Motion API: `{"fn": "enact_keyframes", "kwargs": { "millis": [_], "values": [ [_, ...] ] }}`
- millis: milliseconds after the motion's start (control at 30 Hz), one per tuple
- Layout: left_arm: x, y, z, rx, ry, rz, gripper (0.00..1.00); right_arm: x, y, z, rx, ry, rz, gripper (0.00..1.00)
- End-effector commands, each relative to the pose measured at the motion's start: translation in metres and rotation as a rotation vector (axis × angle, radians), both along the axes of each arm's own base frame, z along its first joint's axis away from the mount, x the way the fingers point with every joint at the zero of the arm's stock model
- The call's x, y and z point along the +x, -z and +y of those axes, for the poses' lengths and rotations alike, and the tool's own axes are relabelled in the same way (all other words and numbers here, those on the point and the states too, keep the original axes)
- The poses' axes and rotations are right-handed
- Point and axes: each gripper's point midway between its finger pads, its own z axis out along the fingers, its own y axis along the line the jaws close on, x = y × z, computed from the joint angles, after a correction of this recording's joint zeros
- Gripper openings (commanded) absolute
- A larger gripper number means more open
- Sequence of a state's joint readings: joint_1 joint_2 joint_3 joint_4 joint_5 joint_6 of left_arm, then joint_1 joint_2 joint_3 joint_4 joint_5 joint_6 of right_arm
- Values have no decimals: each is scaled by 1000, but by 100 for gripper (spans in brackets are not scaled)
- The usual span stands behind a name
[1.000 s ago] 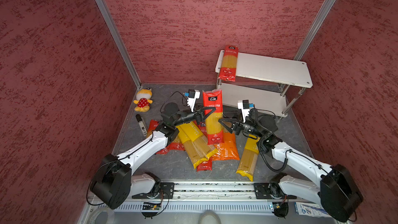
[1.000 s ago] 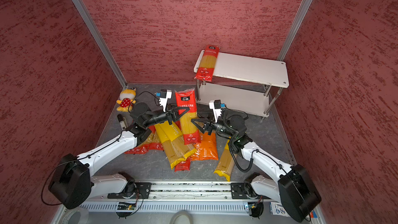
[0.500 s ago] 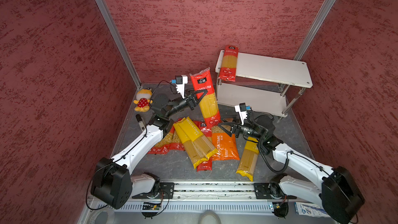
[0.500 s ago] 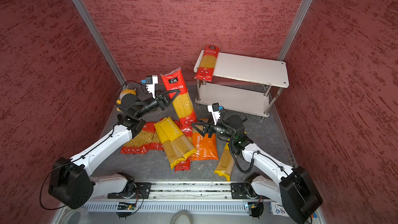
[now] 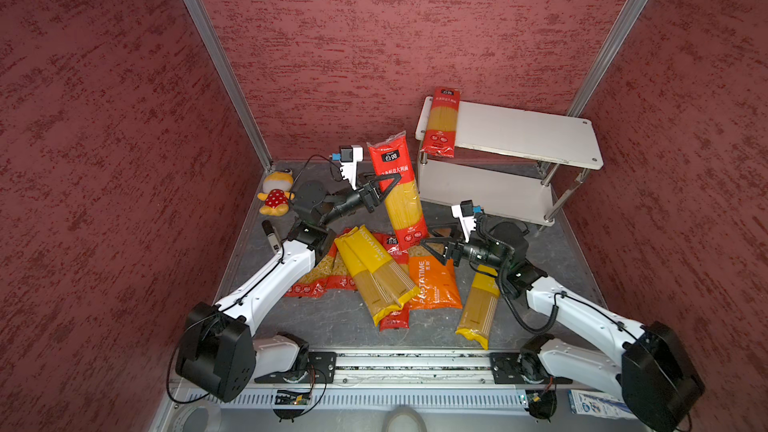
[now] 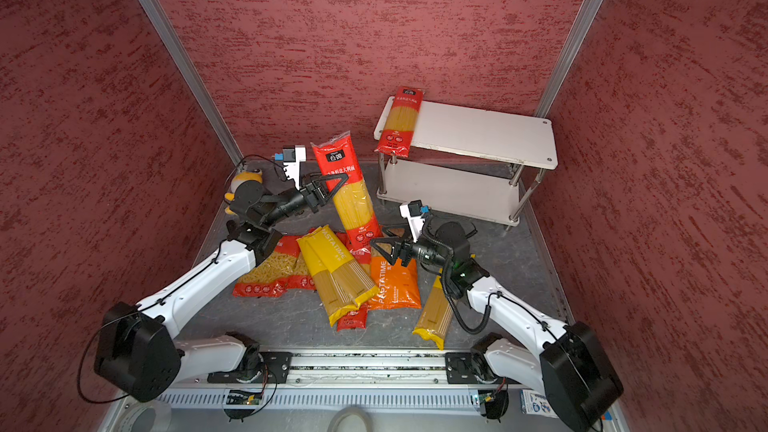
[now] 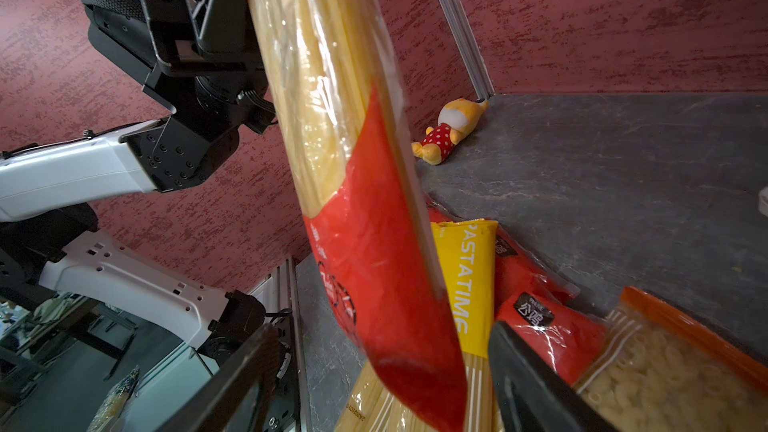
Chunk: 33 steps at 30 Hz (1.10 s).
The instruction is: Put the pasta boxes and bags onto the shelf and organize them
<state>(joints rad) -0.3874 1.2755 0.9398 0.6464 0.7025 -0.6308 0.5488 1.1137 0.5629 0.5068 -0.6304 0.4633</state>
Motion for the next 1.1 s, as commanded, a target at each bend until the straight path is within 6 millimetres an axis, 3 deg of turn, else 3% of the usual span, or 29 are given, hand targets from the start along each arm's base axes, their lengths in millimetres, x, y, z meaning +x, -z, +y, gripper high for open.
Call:
{"fn": "enact_keyframes", "kwargs": {
  "millis": [0, 333, 867, 1067],
  "values": [
    [-18, -42, 5, -85, 33, -121, 0, 8, -10, -1, -27, 31, -60, 82],
    [-21, -40, -4, -96, 94, -101, 0, 4, -26, 19, 28, -108, -32, 77],
    [-19, -39, -8, -95, 92, -93, 0, -7, -27, 27, 80, -214, 18, 31],
    [-17, -37, -8, -94, 88, -86, 0, -6, -27, 27, 84, -211, 18, 23]
  ]
}}
